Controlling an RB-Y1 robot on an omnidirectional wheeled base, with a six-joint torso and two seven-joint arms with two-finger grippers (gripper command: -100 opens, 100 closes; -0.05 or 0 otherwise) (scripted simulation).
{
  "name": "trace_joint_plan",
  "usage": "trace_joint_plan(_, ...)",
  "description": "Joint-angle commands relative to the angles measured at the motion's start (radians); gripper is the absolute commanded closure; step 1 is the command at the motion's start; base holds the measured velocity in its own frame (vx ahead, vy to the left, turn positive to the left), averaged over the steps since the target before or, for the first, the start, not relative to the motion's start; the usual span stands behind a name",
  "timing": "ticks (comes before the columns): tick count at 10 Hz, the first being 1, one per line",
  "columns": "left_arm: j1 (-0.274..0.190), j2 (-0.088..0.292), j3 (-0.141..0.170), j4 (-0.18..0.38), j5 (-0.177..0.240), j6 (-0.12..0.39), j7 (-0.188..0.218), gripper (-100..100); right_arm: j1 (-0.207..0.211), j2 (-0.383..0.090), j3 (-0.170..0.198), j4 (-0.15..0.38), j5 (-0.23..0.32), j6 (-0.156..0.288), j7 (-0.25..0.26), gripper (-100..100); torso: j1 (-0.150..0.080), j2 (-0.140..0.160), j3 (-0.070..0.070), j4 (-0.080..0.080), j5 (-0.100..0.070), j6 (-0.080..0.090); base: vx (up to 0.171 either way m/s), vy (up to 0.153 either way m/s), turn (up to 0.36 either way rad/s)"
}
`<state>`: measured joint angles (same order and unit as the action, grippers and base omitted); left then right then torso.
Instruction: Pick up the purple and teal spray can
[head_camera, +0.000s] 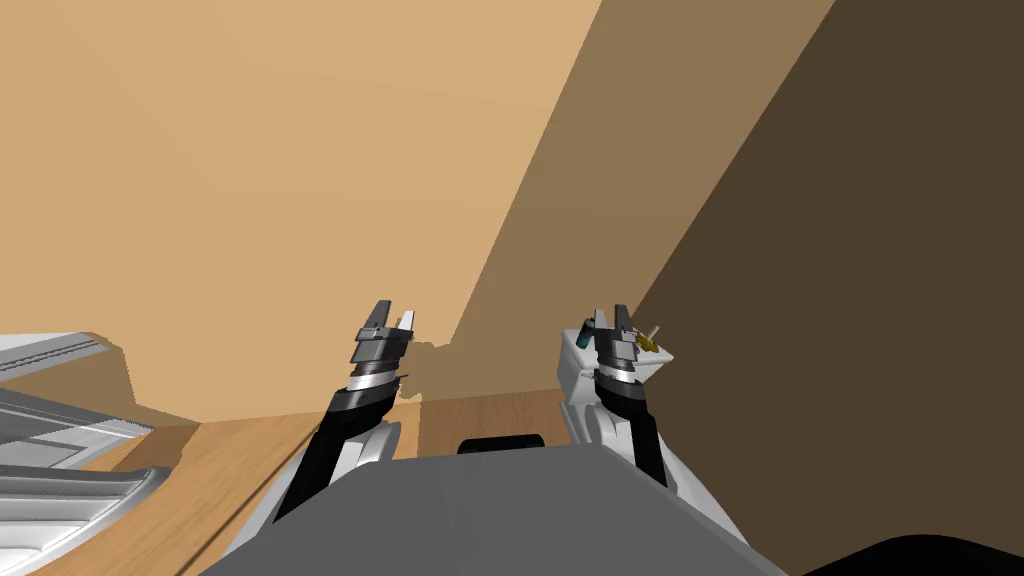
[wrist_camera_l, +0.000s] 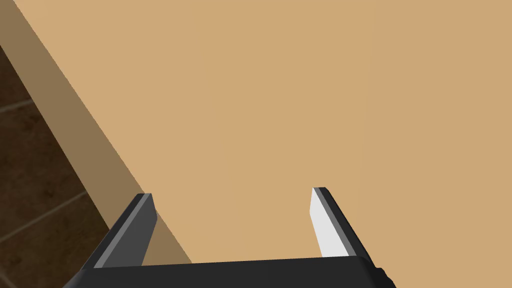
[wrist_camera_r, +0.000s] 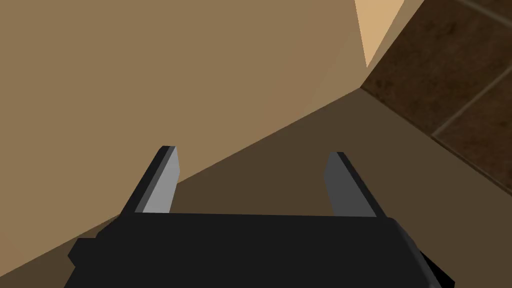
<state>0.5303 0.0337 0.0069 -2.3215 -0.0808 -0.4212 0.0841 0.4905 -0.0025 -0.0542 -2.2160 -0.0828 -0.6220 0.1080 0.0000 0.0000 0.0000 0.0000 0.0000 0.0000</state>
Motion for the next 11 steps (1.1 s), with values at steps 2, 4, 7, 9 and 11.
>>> trace_joint_plan(2, 0.000, 0.000, 0.000, 0.000, 0.000, 0.000, 0.000, 0, -0.003, -0.054, 0.000, 0.016, 0.014, 0.014, 0.022, -100, -0.001, 0.000, 0.000, 0.000, 0.000, 0.000, -0.006, -0.011, -0.066)
trace_joint_plan(4, 0.000, 0.000, 0.000, 0.000, 0.000, 0.000, 0.000, 0, -0.007, -0.090, -0.001, 0.039, 0.034, 0.034, 0.053, -100, -0.002, 0.001, 0.000, 0.000, 0.000, 0.000, -0.013, -0.020, -0.081)
trace_joint_plan(7, 0.000, 0.000, 0.000, 0.000, 0.000, 0.000, 0.000, 0, -0.014, -0.119, -0.004, 0.085, 0.073, 0.071, 0.114, -100, -0.002, 0.001, 0.001, 0.000, -0.001, 0.000, -0.013, -0.029, -0.116)
trace_joint_plan(9, 0.000, 0.000, 0.000, 0.000, 0.000, 0.000, 0.000, 0, -0.019, -0.129, -0.007, 0.119, 0.103, 0.099, 0.160, -100, -0.002, 0.001, 0.000, 0.000, -0.001, 0.000, -0.009, -0.032, -0.128)
trace_joint_plan(11, 0.000, 0.000, 0.000, 0.000, 0.000, 0.000, 0.000, 0, -0.025, -0.135, -0.011, 0.156, 0.134, 0.126, 0.207, -100, -0.002, 0.001, 0.000, 0.000, -0.001, 0.000, -0.008, -0.027, -0.117)
